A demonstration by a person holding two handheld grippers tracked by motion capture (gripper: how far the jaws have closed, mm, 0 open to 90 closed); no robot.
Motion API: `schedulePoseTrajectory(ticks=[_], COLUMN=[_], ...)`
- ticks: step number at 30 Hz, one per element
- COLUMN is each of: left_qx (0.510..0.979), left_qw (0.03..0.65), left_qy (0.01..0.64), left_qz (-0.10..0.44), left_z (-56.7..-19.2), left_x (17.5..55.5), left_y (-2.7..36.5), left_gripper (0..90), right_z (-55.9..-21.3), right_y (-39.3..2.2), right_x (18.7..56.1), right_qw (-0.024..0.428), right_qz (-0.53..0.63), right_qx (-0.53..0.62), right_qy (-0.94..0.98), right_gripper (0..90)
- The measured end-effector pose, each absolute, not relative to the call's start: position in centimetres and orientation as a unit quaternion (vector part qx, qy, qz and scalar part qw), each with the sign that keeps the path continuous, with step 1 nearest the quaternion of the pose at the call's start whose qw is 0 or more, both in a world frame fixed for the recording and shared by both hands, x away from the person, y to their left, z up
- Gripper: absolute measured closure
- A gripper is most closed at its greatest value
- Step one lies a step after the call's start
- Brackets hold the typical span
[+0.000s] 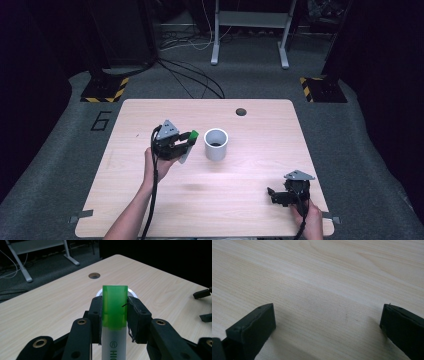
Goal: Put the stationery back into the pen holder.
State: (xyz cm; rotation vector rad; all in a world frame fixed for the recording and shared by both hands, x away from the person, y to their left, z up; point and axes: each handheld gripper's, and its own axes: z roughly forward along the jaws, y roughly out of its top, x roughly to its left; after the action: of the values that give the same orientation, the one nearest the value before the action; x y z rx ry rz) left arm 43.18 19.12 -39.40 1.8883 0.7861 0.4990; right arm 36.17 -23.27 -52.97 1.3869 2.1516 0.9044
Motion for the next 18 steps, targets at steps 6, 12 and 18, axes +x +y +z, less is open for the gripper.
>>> schedulePoseTrajectory(ticks=[6,12,18], left_qx=[0.772,0.772,0.769], left_qw=[0.507,0.512,0.522], left_qy=[0.318,0.308,0.295], left_qz=[0.213,0.217,0.222], left_z=[-38.2,-37.2,-36.1], left_x=[43.9,44.4,45.3], left_y=[18.7,18.0,17.0], left_gripper=[67.1,67.1,67.1], right_z=[-53.0,-53.0,-53.0], right_y=[-23.3,-23.3,-23.3], right_x=[36.2,36.2,36.2], right_qw=[0.212,0.212,0.212], right_qz=[0.326,0.326,0.326], right_qx=[0.499,0.499,0.499], right_qy=[0.774,0.774,0.774], right_gripper=[0.0,0.0,0.0])
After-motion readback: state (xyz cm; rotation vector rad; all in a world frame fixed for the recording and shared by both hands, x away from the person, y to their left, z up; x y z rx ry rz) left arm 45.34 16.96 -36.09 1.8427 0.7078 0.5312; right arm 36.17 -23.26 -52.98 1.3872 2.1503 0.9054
